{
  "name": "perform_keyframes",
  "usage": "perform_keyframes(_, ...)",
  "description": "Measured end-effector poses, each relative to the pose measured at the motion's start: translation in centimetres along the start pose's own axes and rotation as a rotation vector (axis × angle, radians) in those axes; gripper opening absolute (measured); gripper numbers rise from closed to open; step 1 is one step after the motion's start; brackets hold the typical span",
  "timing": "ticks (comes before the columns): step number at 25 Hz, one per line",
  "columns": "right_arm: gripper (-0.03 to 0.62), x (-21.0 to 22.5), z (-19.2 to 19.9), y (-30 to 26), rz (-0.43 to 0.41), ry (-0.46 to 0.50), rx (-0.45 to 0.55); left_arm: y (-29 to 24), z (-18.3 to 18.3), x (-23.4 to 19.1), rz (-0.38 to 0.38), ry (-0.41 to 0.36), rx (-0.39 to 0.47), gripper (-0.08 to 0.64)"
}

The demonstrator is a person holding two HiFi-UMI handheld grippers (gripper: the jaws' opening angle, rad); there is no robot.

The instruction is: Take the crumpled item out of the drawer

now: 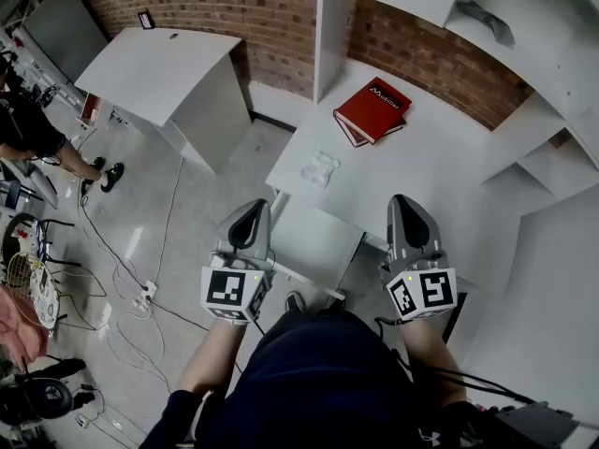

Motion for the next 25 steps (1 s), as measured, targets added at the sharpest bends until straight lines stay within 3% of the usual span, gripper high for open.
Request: perform_keyframes(25,0.002,0.23,0.49,-0.64,-0.031,0.001,-0.020,-0.86,0.22,0.13,-0.003,0.022,-0.030,0.003)
Point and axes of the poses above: the fingertips, and each gripper's own axes: y backward along the fingers, x to its right, z out of its underside, the point moved 5 cm from there along y, backward along the fingers
